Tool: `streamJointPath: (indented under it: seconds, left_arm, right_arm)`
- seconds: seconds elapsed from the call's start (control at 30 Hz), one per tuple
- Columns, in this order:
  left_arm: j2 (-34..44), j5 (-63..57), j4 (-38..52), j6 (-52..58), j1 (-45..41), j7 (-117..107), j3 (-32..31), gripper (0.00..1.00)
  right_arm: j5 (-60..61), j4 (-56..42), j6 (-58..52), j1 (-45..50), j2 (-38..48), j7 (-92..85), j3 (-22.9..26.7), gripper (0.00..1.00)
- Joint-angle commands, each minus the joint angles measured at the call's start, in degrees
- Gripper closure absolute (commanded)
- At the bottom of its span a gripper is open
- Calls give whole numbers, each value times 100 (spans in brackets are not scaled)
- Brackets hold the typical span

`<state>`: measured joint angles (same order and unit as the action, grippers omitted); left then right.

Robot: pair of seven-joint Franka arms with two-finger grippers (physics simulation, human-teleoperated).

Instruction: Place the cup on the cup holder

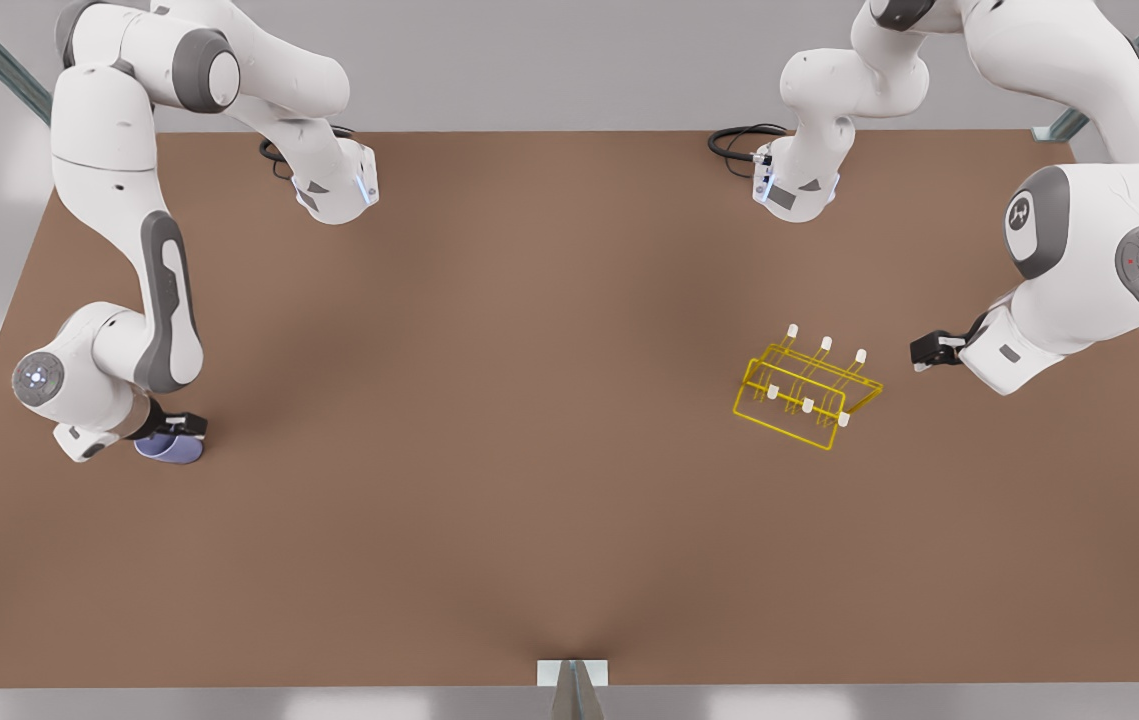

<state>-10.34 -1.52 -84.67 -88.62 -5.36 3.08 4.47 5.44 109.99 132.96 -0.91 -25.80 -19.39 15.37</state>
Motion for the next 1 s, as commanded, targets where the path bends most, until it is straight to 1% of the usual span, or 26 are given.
streamJointPath:
  seconds: [0.0, 0.07, 0.1, 0.13, 0.17, 0.2, 0.23, 0.27, 0.3, 0.33, 0.47, 0.5, 0.57, 0.6, 0.83, 0.97]
  left_arm:
    - [6, -6, 3, 3, 0, 61, 1, 0]
    - [6, -6, 3, 3, 0, 61, 1, 0]
    - [6, -6, 3, 3, -8, 61, 1, 0]
    - [6, -6, 3, 3, 0, 61, 1, 0]
    - [6, -14, 3, 3, 0, 61, 10, 0]
    - [-3, -15, 3, -15, 0, 70, 1, 0]
    - [-3, -15, 3, -15, 0, 70, 1, 0]
    - [-12, -15, 3, -24, 0, 61, 1, 0]
    - [-12, -15, 3, -24, 0, 70, 1, 0]
    - [-29, -15, 3, -24, 0, 70, 1, 0]
    - [-47, -15, 11, -6, 0, 70, 1, 0]
    - [-47, -15, 11, -6, 0, 70, 1, 0]
    - [-56, -15, 3, -6, 0, 70, 1, 0]
    - [-56, -15, 3, -6, 0, 61, 1, 0]
    - [-47, -15, 11, 3, 0, 70, 1, 0]
    - [-38, -15, 11, 3, -8, 61, 1, 0]
  right_arm:
    - [10, 5, 380, -6, -56, -609, 1, 0]
    - [28, 32, 380, -41, -109, -609, 1, 0]
    - [45, 32, 380, -41, -145, -609, 1, 2]
    - [45, 40, 380, -41, -145, -609, 1, 8]
    - [54, 40, 380, -41, -180, -609, 1, 19]
    - [63, 40, 380, -41, -180, -609, 1, 25]
    - [63, 49, 380, -41, -180, -609, 1, 25]
    - [63, 58, 380, -59, -189, -679, 1, 30]
    - [63, 93, 380, -67, -189, -776, 1, 41]
    - [72, 93, 380, -68, -189, -838, 1, 47]
    - [80, 225, 538, -120, -224, -838, 1, 45]
    - [80, 269, 547, -120, -233, -838, 1, 53]
    - [80, 260, 591, -120, -224, -917, 1, 77]
    - [80, 251, 591, -120, -224, -926, 1, 79]
    - [89, 322, 512, -50, -13, -855, 1, 79]
    - [80, 427, 195, 108, 576, -855, -201, 79]
